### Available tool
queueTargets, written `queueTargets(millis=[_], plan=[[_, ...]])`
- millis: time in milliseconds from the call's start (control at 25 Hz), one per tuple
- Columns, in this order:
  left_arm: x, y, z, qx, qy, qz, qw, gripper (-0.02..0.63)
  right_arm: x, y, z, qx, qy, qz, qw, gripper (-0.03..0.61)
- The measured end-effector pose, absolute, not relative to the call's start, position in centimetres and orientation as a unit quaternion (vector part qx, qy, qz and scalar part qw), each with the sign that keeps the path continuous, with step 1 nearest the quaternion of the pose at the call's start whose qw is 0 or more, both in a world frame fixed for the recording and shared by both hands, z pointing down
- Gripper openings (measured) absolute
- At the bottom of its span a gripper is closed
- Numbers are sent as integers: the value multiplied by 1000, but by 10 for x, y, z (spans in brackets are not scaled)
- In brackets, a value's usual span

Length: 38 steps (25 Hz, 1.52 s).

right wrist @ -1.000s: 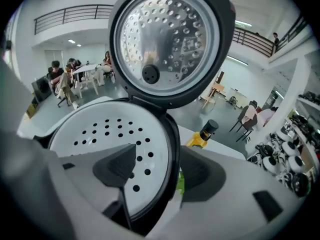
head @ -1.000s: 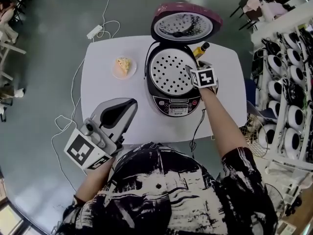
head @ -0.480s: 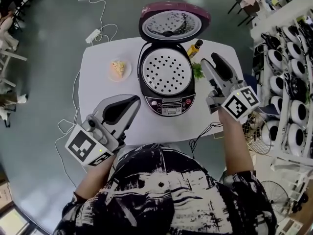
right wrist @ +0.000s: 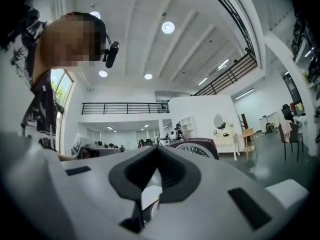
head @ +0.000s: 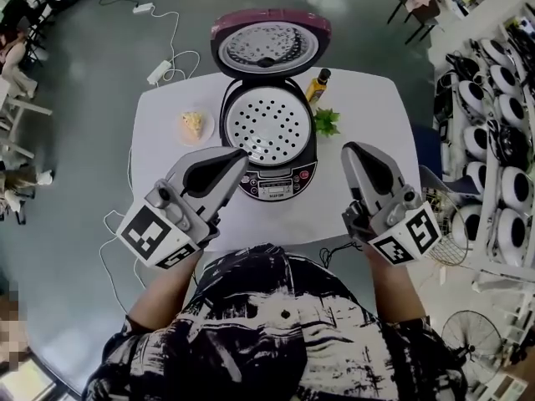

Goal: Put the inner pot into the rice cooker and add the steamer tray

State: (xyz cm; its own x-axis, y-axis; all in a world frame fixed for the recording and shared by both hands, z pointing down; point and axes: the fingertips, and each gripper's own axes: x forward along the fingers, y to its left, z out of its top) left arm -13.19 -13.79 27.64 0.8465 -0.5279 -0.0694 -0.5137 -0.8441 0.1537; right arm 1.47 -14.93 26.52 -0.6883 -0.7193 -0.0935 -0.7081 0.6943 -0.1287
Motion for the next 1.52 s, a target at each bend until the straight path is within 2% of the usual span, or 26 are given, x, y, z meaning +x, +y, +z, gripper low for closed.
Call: queueTargets(millis=[400, 1520], plan=[[-99, -131, 282, 957, -281, -38, 61, 5, 29, -140, 274, -371, 928, -8, 41, -3], [-101, -128, 283, 955, -288, -32, 65, 5, 23, -145, 286, -364, 931, -12, 14, -3]])
